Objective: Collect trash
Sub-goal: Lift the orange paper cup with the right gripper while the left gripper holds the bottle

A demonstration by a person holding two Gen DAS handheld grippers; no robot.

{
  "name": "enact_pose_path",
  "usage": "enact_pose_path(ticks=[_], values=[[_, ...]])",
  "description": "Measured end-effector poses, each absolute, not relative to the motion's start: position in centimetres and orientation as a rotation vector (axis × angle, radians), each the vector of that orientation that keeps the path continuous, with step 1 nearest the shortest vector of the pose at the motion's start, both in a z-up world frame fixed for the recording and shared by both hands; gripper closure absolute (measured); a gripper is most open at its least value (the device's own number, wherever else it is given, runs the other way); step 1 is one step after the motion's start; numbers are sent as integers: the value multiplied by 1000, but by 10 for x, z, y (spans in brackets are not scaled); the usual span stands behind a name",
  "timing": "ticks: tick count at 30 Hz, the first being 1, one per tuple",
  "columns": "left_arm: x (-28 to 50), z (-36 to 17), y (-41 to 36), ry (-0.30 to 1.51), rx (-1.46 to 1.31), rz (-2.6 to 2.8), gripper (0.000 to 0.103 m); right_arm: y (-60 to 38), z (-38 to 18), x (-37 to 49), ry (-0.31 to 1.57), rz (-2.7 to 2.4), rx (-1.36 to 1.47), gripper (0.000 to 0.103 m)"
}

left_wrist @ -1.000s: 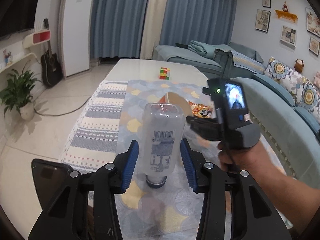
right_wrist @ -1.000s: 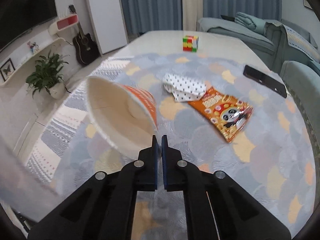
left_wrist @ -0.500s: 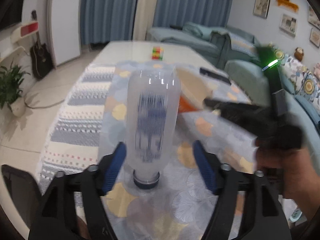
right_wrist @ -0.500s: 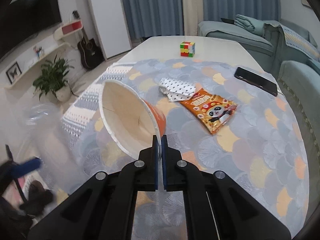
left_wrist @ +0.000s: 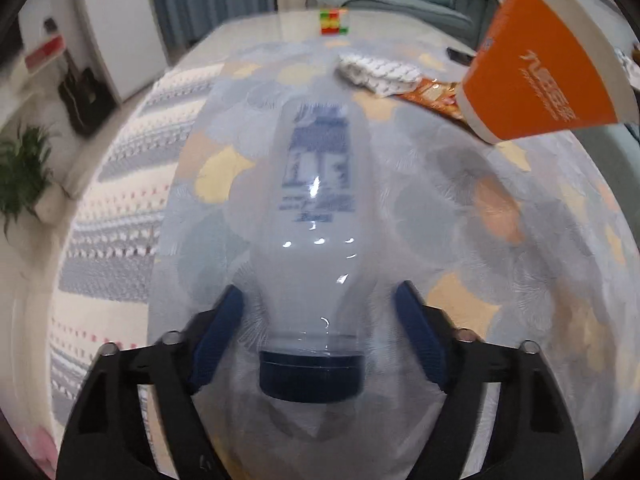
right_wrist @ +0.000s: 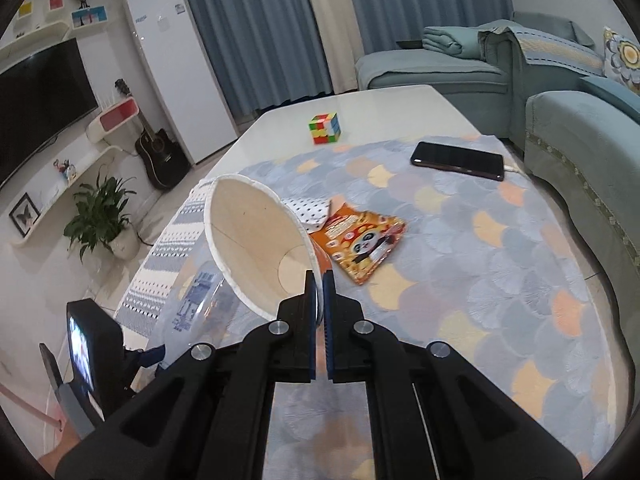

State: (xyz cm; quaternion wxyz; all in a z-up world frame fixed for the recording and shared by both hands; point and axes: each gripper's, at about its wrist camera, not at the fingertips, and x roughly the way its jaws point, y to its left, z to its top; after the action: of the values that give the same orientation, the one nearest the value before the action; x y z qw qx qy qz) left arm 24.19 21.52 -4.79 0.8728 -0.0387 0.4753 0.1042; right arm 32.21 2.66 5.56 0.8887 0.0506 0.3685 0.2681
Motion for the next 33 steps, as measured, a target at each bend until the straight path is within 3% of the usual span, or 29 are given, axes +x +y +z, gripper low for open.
enact_pose_path(ticks=[1,11,12,13,25,27,28,30,33], values=[[241,-47,214,993,-66,230,56,24,56,323,761,554,107,101],[210,3,201,810,-132,211,62,4,75,317,716,544,142,101],[205,11,197,786,-131,197,89,1,81,314,708,542,146,101],[202,17,192,772,-126,189,102,-2,84,312,704,540,148,101],[161,71,154,631,-76,25,103,-56,123,268,625,511,151,101],[167,61,150,671,-34,-18,91,-68,121,266,633,499,163,101],[169,57,150,677,-20,-5,72,-72,120,265,636,491,164,101],[178,43,153,709,-37,27,48,-80,118,267,642,478,171,101],[195,28,166,775,-178,16,33,-88,116,270,648,471,193,101]])
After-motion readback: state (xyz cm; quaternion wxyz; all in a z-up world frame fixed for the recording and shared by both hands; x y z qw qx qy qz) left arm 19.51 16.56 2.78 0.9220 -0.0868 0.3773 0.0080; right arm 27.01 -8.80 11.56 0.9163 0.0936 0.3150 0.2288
